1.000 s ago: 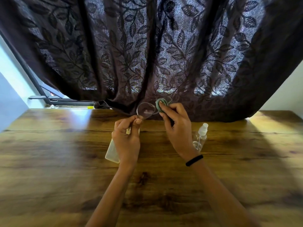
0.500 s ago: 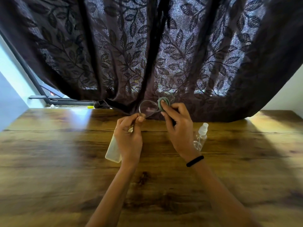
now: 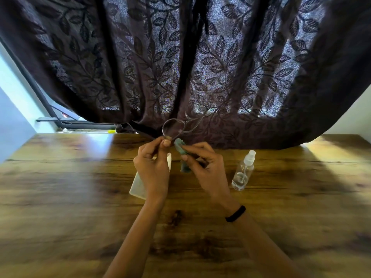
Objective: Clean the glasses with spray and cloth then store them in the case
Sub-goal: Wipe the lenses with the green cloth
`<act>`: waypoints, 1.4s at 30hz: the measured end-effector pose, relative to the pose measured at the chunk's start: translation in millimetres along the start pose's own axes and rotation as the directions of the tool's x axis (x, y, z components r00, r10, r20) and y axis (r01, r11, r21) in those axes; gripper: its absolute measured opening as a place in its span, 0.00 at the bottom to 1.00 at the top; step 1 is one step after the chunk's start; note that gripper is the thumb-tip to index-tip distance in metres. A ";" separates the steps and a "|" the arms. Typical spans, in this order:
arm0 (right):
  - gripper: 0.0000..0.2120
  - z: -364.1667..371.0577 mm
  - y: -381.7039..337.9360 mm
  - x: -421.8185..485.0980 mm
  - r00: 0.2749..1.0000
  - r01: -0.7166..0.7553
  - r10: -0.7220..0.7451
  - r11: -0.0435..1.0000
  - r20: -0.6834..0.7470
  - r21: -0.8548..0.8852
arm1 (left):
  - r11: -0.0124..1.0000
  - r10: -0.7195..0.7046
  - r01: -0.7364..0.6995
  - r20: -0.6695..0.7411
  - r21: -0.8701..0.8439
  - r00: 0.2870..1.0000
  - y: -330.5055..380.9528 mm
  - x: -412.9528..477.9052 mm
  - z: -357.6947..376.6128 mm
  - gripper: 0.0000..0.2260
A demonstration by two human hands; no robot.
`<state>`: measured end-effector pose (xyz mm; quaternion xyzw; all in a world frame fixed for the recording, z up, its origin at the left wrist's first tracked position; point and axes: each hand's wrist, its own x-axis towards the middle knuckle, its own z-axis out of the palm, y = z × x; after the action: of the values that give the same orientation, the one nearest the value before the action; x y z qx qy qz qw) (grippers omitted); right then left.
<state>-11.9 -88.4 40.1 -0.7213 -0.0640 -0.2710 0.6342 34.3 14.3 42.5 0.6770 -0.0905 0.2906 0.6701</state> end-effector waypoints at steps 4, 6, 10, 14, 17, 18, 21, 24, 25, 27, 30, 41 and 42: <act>0.15 -17.0 5.2 10.3 0.960 -0.086 0.097 0.995 -0.262 0.053 | 0.997 -0.014 0.017 0.041 -0.069 0.999 0.4 5.3 -4.9 0.10; 0.15 -27.2 6.9 20.4 0.921 -0.091 0.099 0.995 -0.377 0.038 | 0.994 -0.047 0.051 0.039 -0.101 0.998 1.5 5.9 -6.7 0.09; 0.16 -41.3 6.6 42.0 0.900 -0.057 0.062 0.998 -0.431 0.023 | 0.988 -0.076 0.083 0.055 -0.131 0.996 5.4 3.7 -7.3 0.09; 0.17 -39.6 8.8 56.1 0.932 -0.033 0.003 0.997 -0.362 -0.076 | 0.974 -0.108 0.129 0.120 -0.185 0.987 13.0 0.1 -3.3 0.06; 0.13 -37.5 12.4 58.9 0.924 -0.058 0.003 0.989 -0.381 -0.134 | 0.953 -0.139 0.172 0.146 -0.248 0.979 19.3 -0.1 -1.9 0.05; 0.10 -38.0 13.9 59.4 0.919 -0.078 0.015 0.986 -0.394 -0.145 | 0.940 -0.161 0.197 0.149 -0.277 0.976 21.1 0.0 -2.1 0.05; 0.07 -39.6 19.0 58.6 0.921 -0.112 0.033 0.977 -0.387 -0.181 | 0.889 -0.240 0.282 0.157 -0.360 0.958 25.8 -0.5 -2.6 0.06; 0.08 -37.8 28.0 54.8 0.921 -0.144 0.051 0.965 -0.385 -0.219 | 0.847 -0.301 0.347 0.175 -0.402 0.937 29.1 -1.4 -1.8 0.04; 0.08 -36.4 31.5 52.9 0.918 -0.161 0.068 0.964 -0.391 -0.211 | 0.834 -0.317 0.366 0.185 -0.413 0.930 30.1 -1.5 -1.3 0.04; 0.07 -32.9 39.3 48.3 0.909 -0.201 0.124 0.967 -0.399 -0.159 | 0.801 -0.347 0.400 0.199 -0.444 0.916 32.3 -0.8 -0.5 0.06; 0.06 -25.4 50.5 38.4 0.892 -0.268 0.222 0.961 -0.394 -0.066 | 0.771 -0.355 0.415 0.215 -0.482 0.910 34.4 0.6 -0.1 0.08; 0.03 -3.1 51.8 23.7 0.871 -0.351 0.399 0.914 -0.286 0.205 | 0.643 -0.485 0.547 0.267 -0.536 0.833 29.7 2.6 -8.3 0.05; 0.04 -2.2 51.7 23.3 0.873 -0.359 0.403 0.912 -0.274 0.198 | 0.635 -0.492 0.554 0.271 -0.538 0.827 30.1 3.1 -8.5 0.05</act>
<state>29.7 -106.0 5.7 -0.6217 0.1605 -0.2447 0.7266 19.1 20.6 69.3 0.4413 -0.0100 0.0063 0.8973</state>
